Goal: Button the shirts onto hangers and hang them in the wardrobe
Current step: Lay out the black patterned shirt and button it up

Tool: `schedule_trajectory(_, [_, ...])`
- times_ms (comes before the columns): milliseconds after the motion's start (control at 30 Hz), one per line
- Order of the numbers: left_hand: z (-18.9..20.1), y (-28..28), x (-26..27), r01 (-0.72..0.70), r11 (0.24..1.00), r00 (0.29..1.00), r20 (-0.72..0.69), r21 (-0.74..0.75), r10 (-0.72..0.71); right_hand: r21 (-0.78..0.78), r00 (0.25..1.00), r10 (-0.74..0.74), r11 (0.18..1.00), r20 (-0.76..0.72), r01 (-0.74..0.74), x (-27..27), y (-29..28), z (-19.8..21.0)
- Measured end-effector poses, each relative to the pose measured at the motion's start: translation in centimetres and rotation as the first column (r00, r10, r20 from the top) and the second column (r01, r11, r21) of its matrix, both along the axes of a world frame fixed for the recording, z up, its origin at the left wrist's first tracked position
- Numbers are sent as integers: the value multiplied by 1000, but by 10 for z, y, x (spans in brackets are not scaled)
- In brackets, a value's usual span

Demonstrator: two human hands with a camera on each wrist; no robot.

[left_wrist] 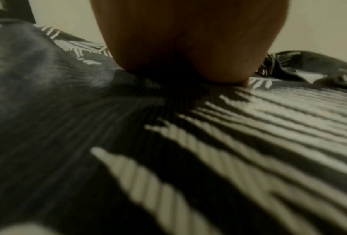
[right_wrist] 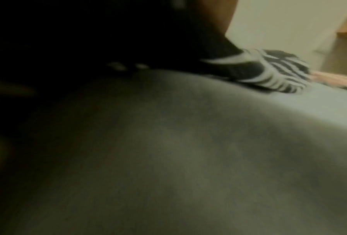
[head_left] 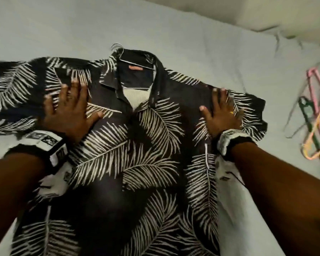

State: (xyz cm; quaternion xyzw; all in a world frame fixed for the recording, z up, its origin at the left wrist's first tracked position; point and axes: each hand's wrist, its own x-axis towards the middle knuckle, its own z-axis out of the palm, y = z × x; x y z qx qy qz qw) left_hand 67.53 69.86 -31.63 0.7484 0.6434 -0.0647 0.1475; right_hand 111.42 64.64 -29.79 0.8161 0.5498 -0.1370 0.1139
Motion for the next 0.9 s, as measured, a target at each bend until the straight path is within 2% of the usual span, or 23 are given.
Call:
schedule_trajectory(100, [0,0,-2,-9,999,1000,-28,-44,7,15,950,-312,950,7,312,44,-5,8])
schedule_trajectory(133, [1,2,-1,-19,998,999,-30,-61,17,58,941,-338,940,7,337,44,-2,13])
schedule_trajectory(167, [0,2,0,-25,997,999,-26,-78,23,107,956,-294,951,14,291,38,2,20])
schedule_trajectory(233, [-1,4,1,-32,993,999,-31,-116,28,129,998,-54,990,-12,55,21,13,22])
schedule_trajectory(267, [-2,4,0,-38,991,999,-31,-127,34,95,997,64,994,-43,-60,15,16,20])
schedule_trajectory(300, [-2,3,0,-40,990,999,-29,-137,36,22,993,109,994,-50,-108,13,14,16])
schedule_trajectory(333, [-2,4,1,-41,988,999,-25,-146,38,-54,996,82,995,-27,-83,20,10,10])
schedule_trajectory(367, [-3,5,1,-41,987,999,-14,-156,40,-101,1000,-16,995,-1,16,31,7,7])
schedule_trajectory(467, [-7,4,0,-37,989,999,3,-147,38,-23,956,-294,956,13,294,50,22,18])
schedule_trajectory(533, [-7,4,0,-28,992,999,19,-127,30,90,943,-331,941,45,326,23,51,46])
schedule_trajectory(600, [-9,4,-1,-26,992,999,30,-124,30,266,978,-204,942,-39,206,-30,90,76])
schedule_trajectory(633, [-9,4,-1,-27,991,999,33,-132,31,326,991,-85,939,-101,113,-63,108,85])
schedule_trajectory(700, [-8,5,-1,-26,988,999,39,-155,32,388,977,196,909,-87,-148,-122,141,89])
schedule_trajectory(733, [-8,5,-1,-28,986,999,39,-164,35,361,949,314,888,-28,-283,-148,153,86])
schedule_trajectory(800, [-7,6,-1,-24,983,999,34,-183,31,211,858,500,831,119,-514,-182,168,73])
schedule_trajectory(900, [-3,7,-2,-14,977,998,62,-212,28,86,765,616,766,186,-637,-205,173,59])
